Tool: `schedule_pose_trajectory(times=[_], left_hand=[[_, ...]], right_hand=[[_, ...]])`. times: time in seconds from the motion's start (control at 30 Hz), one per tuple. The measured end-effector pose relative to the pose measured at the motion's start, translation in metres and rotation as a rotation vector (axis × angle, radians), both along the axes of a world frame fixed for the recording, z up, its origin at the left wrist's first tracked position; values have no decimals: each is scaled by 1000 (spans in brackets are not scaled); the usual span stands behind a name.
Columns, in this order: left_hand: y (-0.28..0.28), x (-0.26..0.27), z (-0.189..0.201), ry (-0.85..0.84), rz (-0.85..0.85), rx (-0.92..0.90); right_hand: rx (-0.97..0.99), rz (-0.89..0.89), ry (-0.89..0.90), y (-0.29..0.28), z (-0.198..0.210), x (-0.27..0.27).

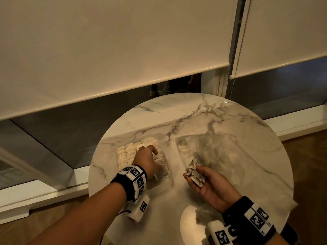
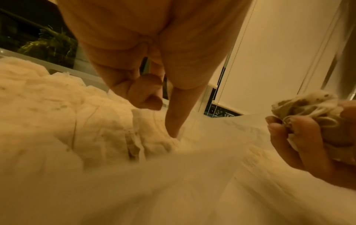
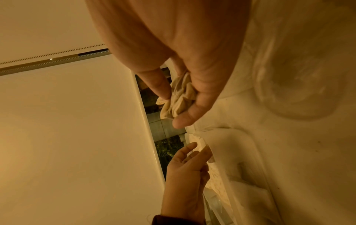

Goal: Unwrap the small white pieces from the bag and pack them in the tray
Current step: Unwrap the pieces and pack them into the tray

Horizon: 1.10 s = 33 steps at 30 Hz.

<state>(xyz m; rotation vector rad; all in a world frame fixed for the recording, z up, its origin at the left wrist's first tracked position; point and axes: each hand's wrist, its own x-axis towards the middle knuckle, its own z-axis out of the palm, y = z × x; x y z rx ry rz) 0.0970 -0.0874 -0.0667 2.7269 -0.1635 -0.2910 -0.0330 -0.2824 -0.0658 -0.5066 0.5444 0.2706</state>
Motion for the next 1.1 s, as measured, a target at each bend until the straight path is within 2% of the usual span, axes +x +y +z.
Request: schedule_pose_trajectory(times=[0.13, 0.3, 0.63, 0.77, 0.97, 1.1], left_hand=[[-1, 0, 6, 17, -19, 8], [-3, -9, 1, 179, -128, 58], [-2, -13, 0, 178, -246, 35], [1, -4, 3, 110, -175, 92], [7, 8, 8, 126, -122, 336], [4, 18, 6, 103, -123, 334]], right_hand=[[14, 4, -14, 0, 0, 0], [16, 28, -34, 2, 1, -1], [23, 28, -24, 3, 3, -2], [21, 30, -29, 4, 5, -3], [28, 27, -25, 3, 6, -3], [19, 31, -29, 5, 6, -3]])
